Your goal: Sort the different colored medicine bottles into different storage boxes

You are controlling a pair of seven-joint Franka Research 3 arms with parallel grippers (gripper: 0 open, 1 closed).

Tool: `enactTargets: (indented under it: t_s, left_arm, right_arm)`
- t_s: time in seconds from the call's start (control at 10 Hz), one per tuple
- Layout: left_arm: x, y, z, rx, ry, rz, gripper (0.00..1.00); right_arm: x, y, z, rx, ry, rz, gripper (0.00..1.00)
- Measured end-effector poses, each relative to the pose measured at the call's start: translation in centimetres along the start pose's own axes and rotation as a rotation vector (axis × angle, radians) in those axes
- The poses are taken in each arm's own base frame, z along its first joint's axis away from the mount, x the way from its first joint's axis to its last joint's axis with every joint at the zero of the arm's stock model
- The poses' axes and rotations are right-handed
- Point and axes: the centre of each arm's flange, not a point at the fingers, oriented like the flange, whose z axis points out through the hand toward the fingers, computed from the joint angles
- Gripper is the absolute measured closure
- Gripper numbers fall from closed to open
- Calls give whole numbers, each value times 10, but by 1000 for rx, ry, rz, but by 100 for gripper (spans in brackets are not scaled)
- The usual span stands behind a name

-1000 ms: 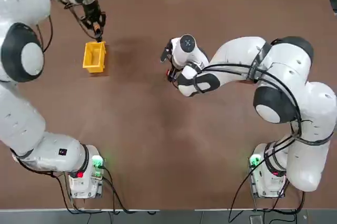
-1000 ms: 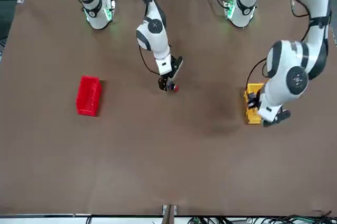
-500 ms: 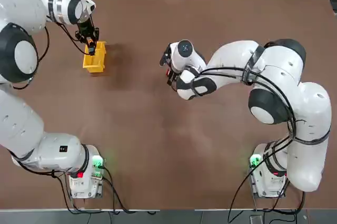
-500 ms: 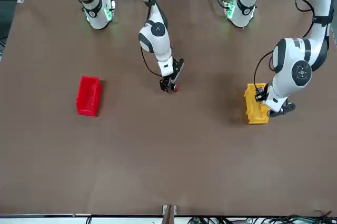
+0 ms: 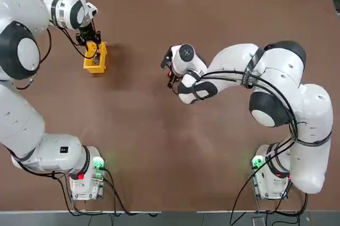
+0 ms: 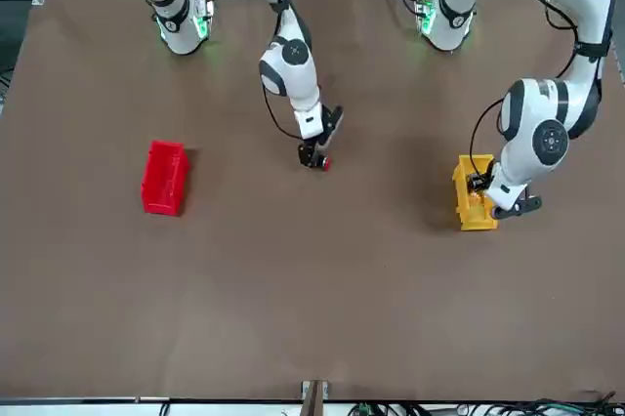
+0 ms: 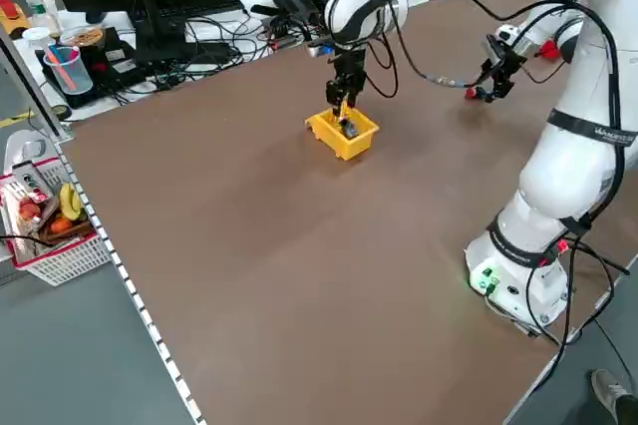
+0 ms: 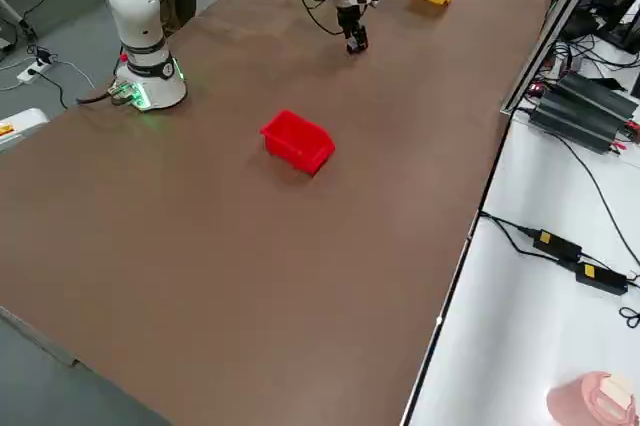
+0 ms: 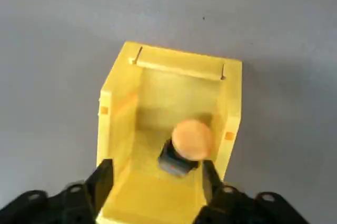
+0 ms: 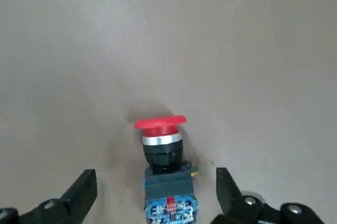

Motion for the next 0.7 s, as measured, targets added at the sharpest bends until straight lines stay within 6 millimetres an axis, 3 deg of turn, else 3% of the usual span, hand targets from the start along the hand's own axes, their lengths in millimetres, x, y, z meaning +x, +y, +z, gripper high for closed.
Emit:
enactTargets:
  t_s: [0.1, 0.2, 0.3, 0.5, 0.6, 0.7]
  left_arm:
    - [5, 0, -10, -2, 15, -1, 4]
    - [12, -1, -30, 0, 23, -4, 0]
    - [20, -4, -65, 7, 24, -11, 0]
    - [34, -15, -157, 13, 54, -30, 0]
    - [35, -20, -195, 3, 65, -23, 0]
    - [35, -28, -218, -15, 56, -6, 0]
  right_arm:
    - [-2, 0, 3, -1, 0, 7, 6]
    - [-2, 1, 3, -2, 2, 18, 10]
    - [-2, 1, 3, -3, 3, 33, 25]
    - [0, 1, 1, -2, 9, 52, 57]
    - [0, 2, 1, -3, 9, 68, 58]
    - [0, 3, 1, -4, 9, 81, 58]
